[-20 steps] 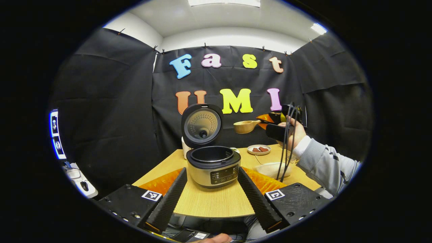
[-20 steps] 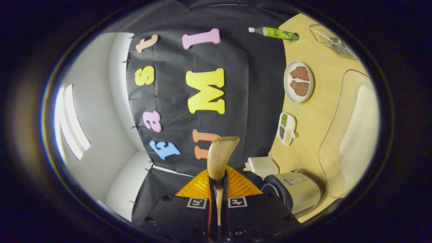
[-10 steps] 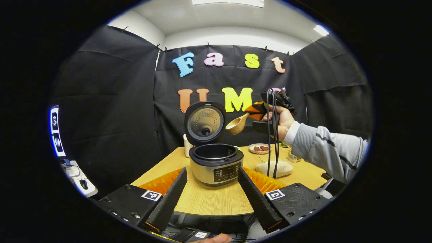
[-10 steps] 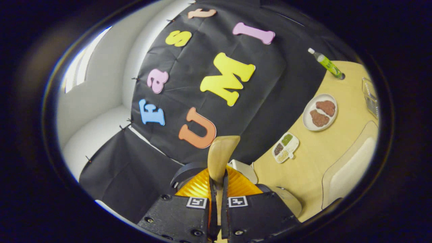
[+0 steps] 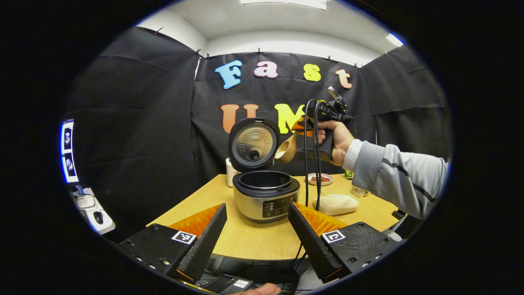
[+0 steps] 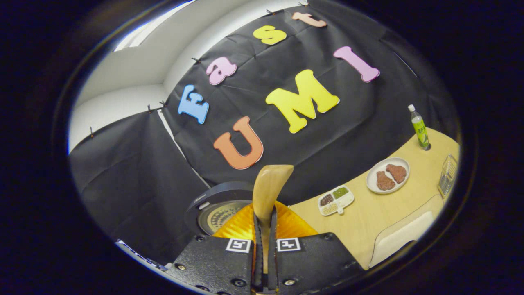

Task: Close the left gripper, press the button to open the rice cooker; take a wooden spoon from the chopstick holder with the right hand, scoop a spoonful of rice and pour it into the rice cooker, then put the wooden spoon back into the chopstick holder.

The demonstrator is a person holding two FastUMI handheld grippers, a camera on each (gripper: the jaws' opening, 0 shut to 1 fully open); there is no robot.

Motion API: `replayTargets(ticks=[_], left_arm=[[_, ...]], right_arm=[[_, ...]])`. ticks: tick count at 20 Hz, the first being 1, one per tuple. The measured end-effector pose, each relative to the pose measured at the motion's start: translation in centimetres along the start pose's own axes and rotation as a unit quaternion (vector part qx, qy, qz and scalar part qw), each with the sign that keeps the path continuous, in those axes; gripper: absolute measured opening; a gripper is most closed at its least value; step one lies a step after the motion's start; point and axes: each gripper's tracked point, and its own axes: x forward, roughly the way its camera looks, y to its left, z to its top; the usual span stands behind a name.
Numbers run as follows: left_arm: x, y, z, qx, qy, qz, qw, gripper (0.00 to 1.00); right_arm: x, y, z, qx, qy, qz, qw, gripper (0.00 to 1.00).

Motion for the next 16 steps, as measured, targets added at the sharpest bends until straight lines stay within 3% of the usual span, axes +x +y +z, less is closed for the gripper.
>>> replayTargets(ticks=[4, 8, 10, 14, 16], left_arm=[[-0.2, 0.3, 0.2, -0.014, -0.01, -0.007, 1.0, 0.96], [0.1, 1.0, 0.0, -0.018, -0.009, -0.001, 1.0, 0.96], [0.1, 1.4, -0.1, -0.02, -0.006, 0.002, 1.0, 0.96], [0.0, 1.4, -0.3, -0.03, -0.003, 0.001, 1.0, 0.96], [0.1, 1.2, -0.2, -0.029, -0.002, 0.0, 1.0, 0.96]], right_arm=[[0.4, 0.7, -0.4, -0.113, -0.004, -0.038, 0.993, 0.1], [-0.3, 2.7, -1.2, -0.213, -0.014, -0.038, 0.976, 0.1], [-0.5, 4.2, -2.0, -0.272, -0.016, -0.028, 0.962, 0.1], [-1.3, 6.3, -3.9, -0.406, -0.021, -0.026, 0.913, 0.1], [-1.1, 6.8, -5.4, -0.435, -0.02, -0.026, 0.9, 0.1]])
